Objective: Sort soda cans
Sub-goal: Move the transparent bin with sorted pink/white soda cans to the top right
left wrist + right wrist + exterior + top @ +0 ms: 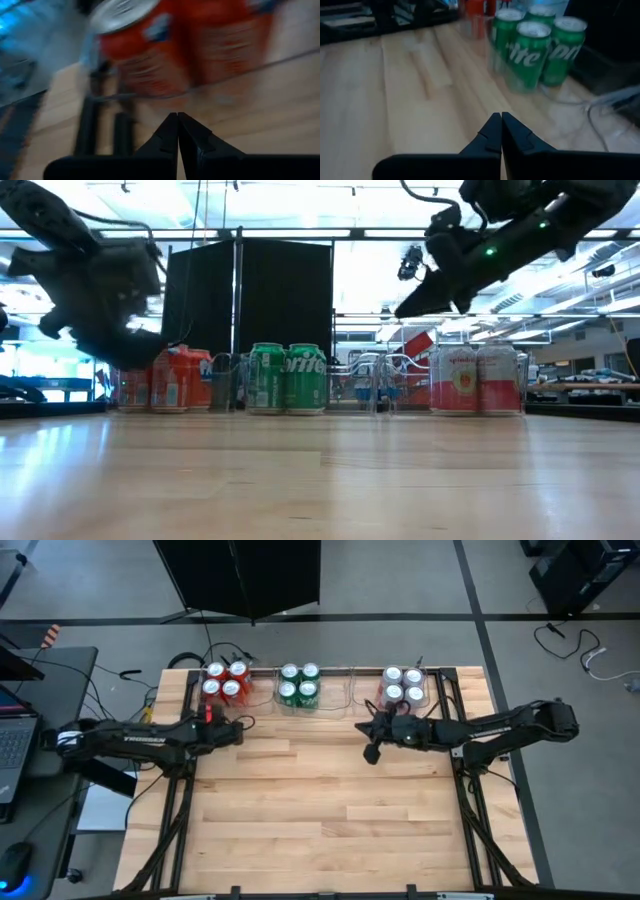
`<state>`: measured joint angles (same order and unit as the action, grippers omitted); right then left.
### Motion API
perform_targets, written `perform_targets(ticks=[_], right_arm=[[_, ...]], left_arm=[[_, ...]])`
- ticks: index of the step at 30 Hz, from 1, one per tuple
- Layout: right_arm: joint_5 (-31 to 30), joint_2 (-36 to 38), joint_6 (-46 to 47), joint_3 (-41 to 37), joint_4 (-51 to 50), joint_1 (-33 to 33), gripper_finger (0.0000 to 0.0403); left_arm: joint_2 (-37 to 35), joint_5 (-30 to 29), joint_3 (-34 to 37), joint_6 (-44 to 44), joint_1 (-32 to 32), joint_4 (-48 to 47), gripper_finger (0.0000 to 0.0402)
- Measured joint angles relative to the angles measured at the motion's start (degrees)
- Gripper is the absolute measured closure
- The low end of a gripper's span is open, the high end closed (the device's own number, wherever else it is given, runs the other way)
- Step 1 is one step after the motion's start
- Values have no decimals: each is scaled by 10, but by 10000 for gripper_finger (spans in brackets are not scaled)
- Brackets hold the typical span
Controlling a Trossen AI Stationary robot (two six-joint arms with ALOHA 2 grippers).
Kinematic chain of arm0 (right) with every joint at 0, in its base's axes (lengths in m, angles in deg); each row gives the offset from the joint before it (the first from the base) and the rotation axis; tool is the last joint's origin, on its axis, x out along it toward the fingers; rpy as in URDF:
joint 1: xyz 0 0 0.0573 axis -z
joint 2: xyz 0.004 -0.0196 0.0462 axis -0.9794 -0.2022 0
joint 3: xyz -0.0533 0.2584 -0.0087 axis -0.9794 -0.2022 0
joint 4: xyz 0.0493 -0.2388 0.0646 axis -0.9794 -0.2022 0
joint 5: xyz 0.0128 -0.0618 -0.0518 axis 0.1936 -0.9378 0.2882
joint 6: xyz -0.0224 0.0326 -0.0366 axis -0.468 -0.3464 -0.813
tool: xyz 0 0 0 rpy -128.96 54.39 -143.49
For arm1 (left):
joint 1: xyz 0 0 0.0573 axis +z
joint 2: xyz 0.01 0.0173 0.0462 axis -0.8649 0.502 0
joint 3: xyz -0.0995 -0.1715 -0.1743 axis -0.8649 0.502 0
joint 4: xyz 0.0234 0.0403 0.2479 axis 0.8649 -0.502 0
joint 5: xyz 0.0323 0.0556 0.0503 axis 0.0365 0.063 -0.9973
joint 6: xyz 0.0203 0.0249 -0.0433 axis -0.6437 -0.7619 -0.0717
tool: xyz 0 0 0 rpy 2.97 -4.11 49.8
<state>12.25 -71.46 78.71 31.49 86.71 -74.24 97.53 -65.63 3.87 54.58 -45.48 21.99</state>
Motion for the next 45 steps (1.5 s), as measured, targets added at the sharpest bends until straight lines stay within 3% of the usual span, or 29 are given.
perform_targets(ticks=[12, 20, 31, 37, 42, 45], right_arm=[[5, -169, -43, 105, 15, 72, 403], [6, -249, -43, 172, -29, 122, 403], [18, -244, -86, 176, -36, 147, 403], [73, -182, -77, 177, -151, 108, 403], [23, -143, -73, 177, -266, 87, 403], [14, -137, -95, 161, -285, 94, 403]], left_arm=[[-39, 102, 0, -192, -120, 242, 387], [-39, 117, 0, -224, -142, 277, 388], [-38, 118, 0, -224, -142, 278, 388], [-38, 121, 1, -224, -142, 279, 388], [-38, 127, 1, -224, -142, 280, 388], [-38, 132, 1, -226, -142, 281, 388]])
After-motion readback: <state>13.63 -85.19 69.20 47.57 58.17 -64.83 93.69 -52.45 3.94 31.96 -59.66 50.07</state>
